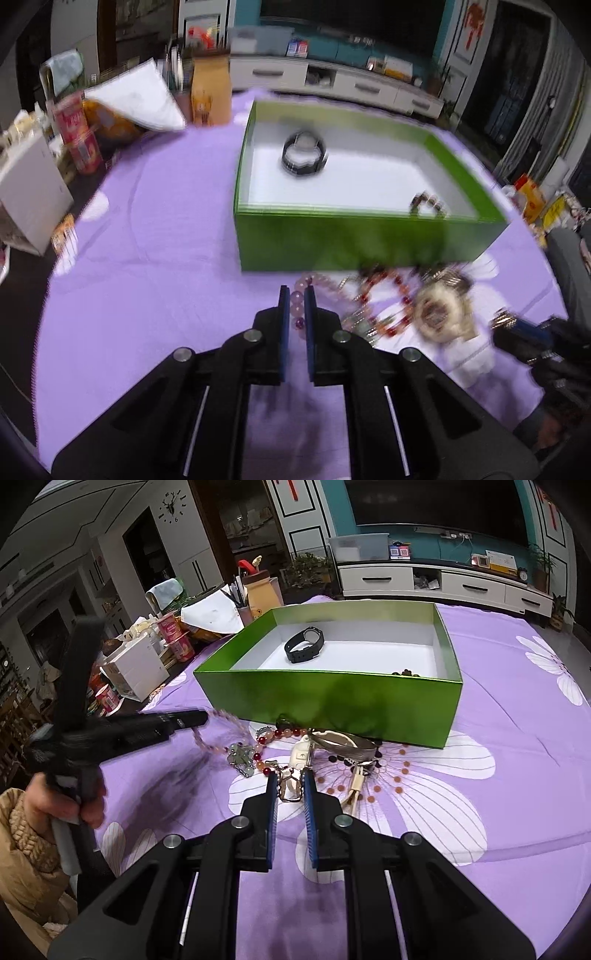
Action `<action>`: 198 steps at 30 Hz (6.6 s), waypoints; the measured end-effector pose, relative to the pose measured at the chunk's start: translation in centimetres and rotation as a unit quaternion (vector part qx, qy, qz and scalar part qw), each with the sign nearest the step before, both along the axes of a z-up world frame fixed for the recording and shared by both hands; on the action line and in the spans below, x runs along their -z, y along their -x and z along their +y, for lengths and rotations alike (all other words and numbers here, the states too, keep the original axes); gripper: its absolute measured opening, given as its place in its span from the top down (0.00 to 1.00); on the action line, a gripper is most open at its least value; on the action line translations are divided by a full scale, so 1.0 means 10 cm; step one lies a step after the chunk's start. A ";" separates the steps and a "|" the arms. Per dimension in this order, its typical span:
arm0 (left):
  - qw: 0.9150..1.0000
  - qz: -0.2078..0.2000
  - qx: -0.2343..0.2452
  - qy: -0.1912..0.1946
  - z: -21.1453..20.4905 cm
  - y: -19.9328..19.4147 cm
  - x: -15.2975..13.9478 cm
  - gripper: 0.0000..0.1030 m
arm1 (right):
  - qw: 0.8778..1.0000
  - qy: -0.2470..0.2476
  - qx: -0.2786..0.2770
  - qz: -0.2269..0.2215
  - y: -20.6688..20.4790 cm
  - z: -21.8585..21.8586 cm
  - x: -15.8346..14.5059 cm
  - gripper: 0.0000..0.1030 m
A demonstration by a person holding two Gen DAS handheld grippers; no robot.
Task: Organize jewelry
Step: 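Grasp the pink bead bracelet with the left gripper while the right gripper grasps the gold charm, then carry the pink bracelet and gold charm with both grippers into the green box, then open both grippers to drop the pink bracelet and gold charm in the box, then move both open grippers back toward the remaining jewelry pile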
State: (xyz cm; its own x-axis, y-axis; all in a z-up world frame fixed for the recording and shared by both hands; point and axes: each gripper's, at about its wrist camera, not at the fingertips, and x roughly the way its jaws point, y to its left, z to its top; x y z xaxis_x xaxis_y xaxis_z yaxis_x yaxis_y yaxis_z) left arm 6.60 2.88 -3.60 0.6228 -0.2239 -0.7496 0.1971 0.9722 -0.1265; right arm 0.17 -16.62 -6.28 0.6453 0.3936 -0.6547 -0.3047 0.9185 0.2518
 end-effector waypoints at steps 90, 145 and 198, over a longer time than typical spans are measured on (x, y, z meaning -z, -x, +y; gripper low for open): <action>0.996 -0.068 0.035 0.034 -0.63 -0.90 -1.00 0.93 | 0.993 -0.037 0.070 -0.087 -1.07 -0.59 -0.92 0.87; 1.000 0.002 -0.002 0.005 -0.57 -1.22 -0.36 0.60 | 0.996 -0.025 0.089 -0.005 -1.48 -0.42 -0.38 0.63; 0.997 0.000 0.043 0.065 -0.07 0.18 -0.30 0.02 | 0.988 -0.072 0.139 0.006 0.09 -1.05 -0.42 0.15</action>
State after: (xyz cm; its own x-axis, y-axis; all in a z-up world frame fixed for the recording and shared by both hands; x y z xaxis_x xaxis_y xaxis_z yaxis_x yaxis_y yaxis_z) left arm 4.83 2.14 -0.62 0.5975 -0.3720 -0.7104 0.2791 0.9270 -0.2506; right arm -0.76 -27.11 -2.12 0.7342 0.2919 -0.6129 -0.0418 0.9206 0.3883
